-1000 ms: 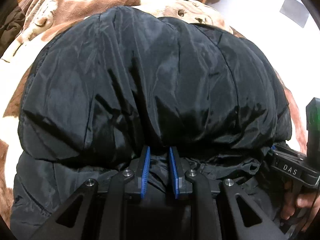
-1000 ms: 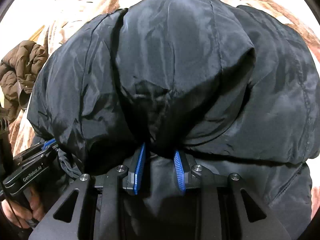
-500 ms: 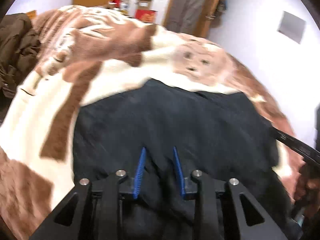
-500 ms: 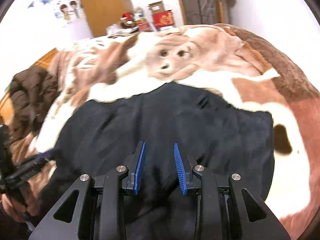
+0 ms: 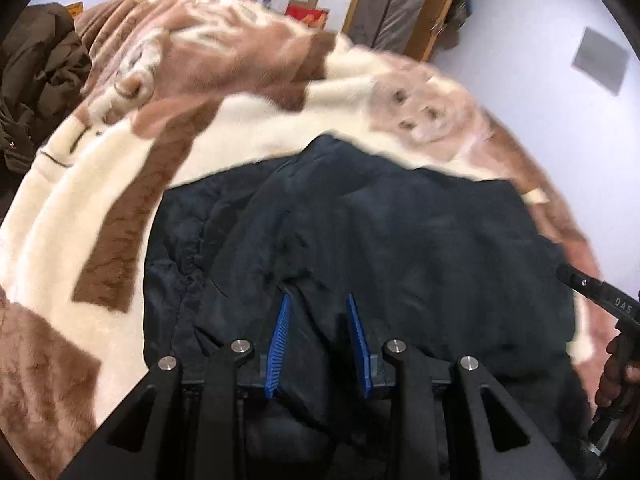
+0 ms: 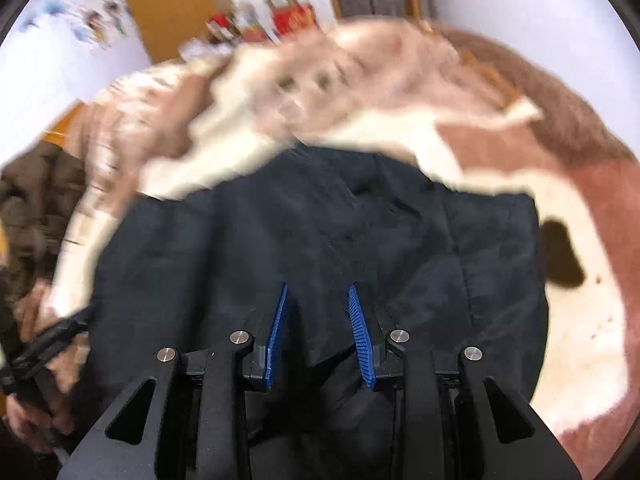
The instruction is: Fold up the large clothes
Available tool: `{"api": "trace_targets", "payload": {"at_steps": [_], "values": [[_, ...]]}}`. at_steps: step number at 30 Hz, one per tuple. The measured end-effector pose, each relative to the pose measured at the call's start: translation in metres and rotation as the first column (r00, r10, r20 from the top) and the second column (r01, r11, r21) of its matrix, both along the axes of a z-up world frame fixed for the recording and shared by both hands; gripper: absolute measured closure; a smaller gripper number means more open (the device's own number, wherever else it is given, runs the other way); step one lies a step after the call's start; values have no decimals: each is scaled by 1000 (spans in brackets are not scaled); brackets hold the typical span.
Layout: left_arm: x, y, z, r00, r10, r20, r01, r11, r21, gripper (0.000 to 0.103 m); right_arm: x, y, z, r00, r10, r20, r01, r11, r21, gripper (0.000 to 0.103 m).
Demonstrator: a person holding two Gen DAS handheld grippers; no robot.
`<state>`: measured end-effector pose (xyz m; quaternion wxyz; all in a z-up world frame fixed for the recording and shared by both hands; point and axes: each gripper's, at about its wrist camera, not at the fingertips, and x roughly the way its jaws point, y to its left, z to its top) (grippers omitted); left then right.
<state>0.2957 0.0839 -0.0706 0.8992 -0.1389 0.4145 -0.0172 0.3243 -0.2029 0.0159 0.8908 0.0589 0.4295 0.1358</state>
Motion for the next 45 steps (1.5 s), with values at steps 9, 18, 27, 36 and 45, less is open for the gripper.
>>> {"api": "trace_targets", "payload": {"at_steps": [9, 18, 27, 36, 45], "values": [[-12, -53, -46, 984, -135, -115, 132, 991, -34, 72, -13, 46, -85, 974, 128, -190, -134, 991, -21, 73], [-9, -52, -37, 983, -132, -128, 130, 991, -23, 73, -24, 48, -59, 977, 133, -167, -141, 989, -40, 73], [-5, -51, -55, 983, -127, -129, 126, 992, -18, 72, -25, 43, -96, 974, 124, -190, -140, 987, -75, 73], [5, -58, -64, 986, -116, -117, 117, 993, 7, 73, -17, 53, -104, 978, 114, -177, -135, 984, -114, 73], [-22, -62, -38, 989, -99, -109, 103, 994, 28, 73, -41, 55, -67, 983, 98, -156, -116, 987, -111, 71]]}}
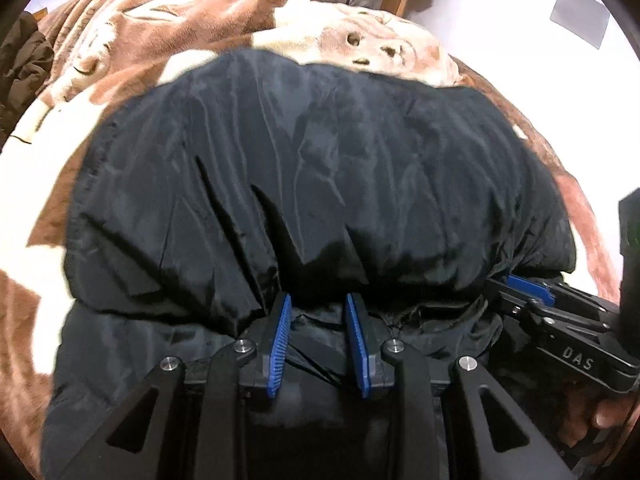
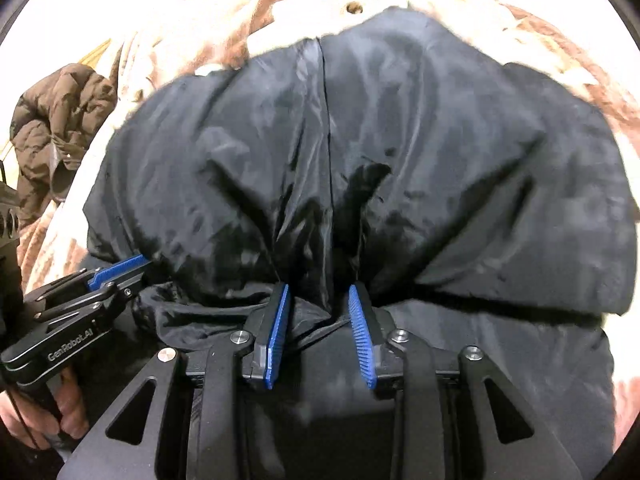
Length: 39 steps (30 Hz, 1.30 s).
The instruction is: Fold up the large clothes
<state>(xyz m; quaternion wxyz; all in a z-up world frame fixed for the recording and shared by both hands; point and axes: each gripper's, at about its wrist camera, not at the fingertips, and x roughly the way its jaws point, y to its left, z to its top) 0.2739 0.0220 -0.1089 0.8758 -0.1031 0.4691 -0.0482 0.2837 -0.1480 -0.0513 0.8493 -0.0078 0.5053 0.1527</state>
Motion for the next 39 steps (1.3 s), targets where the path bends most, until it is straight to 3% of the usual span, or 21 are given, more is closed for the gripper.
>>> {"api": "trace_targets", "payload": {"at_steps": [8, 15, 25, 33, 39], "values": [[-75, 6, 54, 996, 11, 92, -14, 999, 30, 73, -80, -19, 60, 993, 22, 120, -23, 1000, 8, 62], [-142, 13, 77, 991, 8, 135, -16, 998, 59, 62, -140, -49, 73, 991, -8, 137, 6, 1000, 18, 57], [-195, 43, 71, 991, 69, 118, -79, 993, 84, 55, -177, -101, 65, 990, -83, 113, 84, 996, -5, 47], [-201, 84, 58, 984, 151, 96, -163, 978, 129, 49, -172, -145, 57, 975, -201, 97, 204, 979, -21, 46], [-204, 114, 37, 977, 209, 29, -211, 972, 104, 46, -176, -177, 49, 954, -291, 67, 293, 956, -11, 41]]}}
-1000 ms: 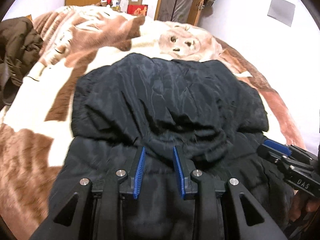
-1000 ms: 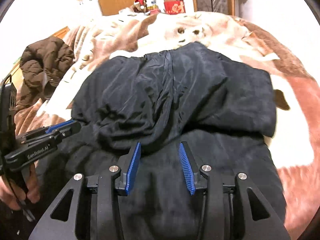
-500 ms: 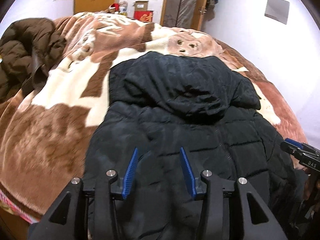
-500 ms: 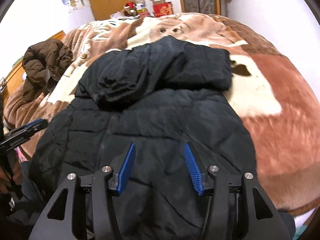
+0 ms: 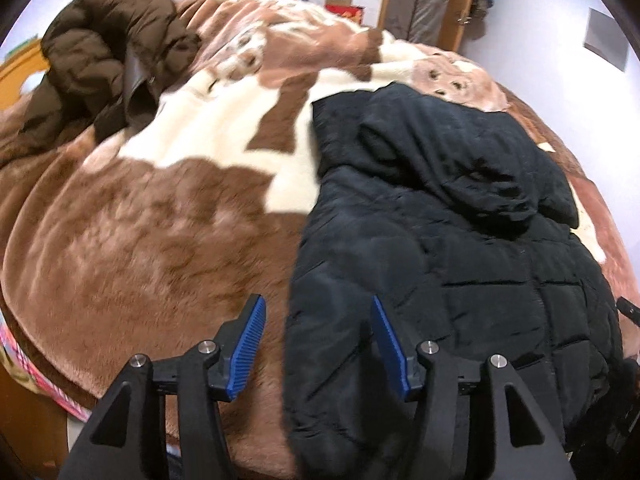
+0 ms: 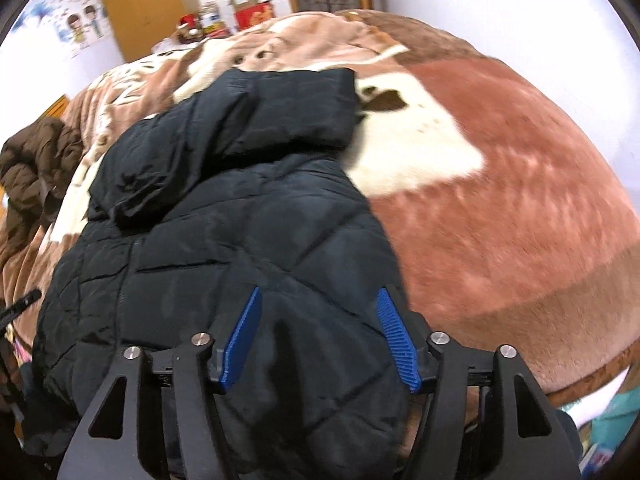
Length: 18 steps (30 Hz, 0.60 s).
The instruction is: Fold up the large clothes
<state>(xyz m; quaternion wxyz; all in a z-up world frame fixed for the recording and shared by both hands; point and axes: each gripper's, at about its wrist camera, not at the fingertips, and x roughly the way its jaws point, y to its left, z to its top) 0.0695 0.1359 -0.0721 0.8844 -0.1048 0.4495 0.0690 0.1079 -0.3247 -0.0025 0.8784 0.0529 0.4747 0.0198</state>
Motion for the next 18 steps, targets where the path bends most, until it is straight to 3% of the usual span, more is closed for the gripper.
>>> {"api": "trace_targets", "payload": {"at_steps": [11, 18], "values": [[-22, -13, -31, 996, -47, -80, 41, 996, -81, 41, -12, -19, -21, 994, -64, -94, 70, 996, 60, 40], [-29, -19, -38, 993, -53, -108, 41, 993, -109, 37, -20, -28, -48, 968, -79, -237, 127, 973, 192, 36]]}}
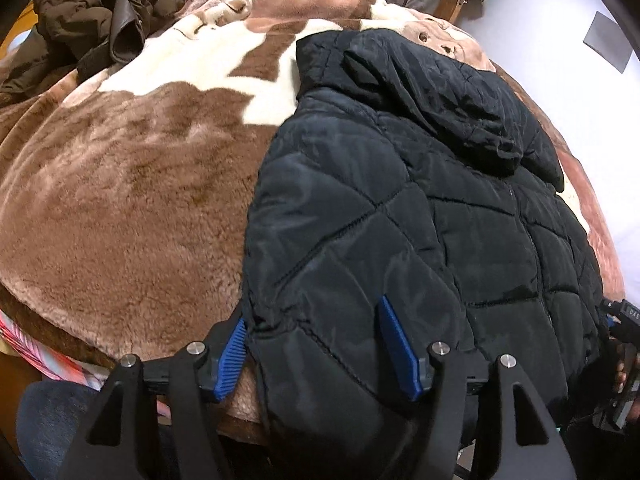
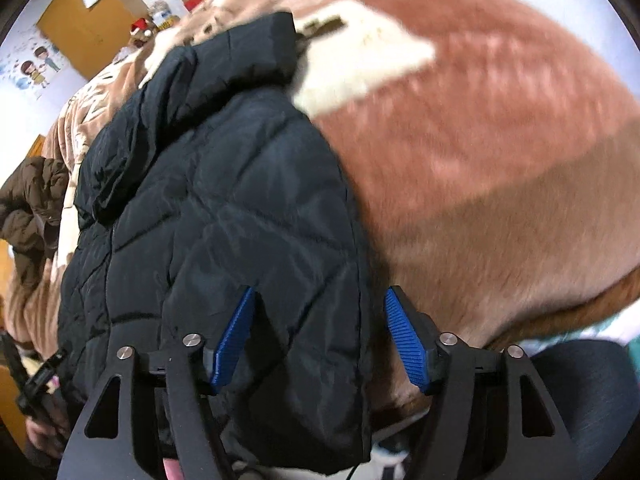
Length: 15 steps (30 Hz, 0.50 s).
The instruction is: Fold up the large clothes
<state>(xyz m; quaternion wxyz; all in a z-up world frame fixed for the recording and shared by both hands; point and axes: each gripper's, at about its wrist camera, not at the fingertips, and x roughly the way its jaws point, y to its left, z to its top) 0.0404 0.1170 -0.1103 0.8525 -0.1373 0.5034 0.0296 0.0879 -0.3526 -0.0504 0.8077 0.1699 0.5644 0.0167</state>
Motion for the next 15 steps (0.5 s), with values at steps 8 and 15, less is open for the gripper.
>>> {"api": "trace_targets", "payload": {"at_steps": [8, 15], "values": [[5, -13, -7, 997, -52, -55, 53, 999, 6, 67, 2, 26, 6, 995, 99, -23, -99, 995, -16, 76], [6, -1, 64, 991, -41, 124, 52, 994, -91, 87, 6, 26, 76, 979, 146, 145, -158, 985, 76, 89]]}}
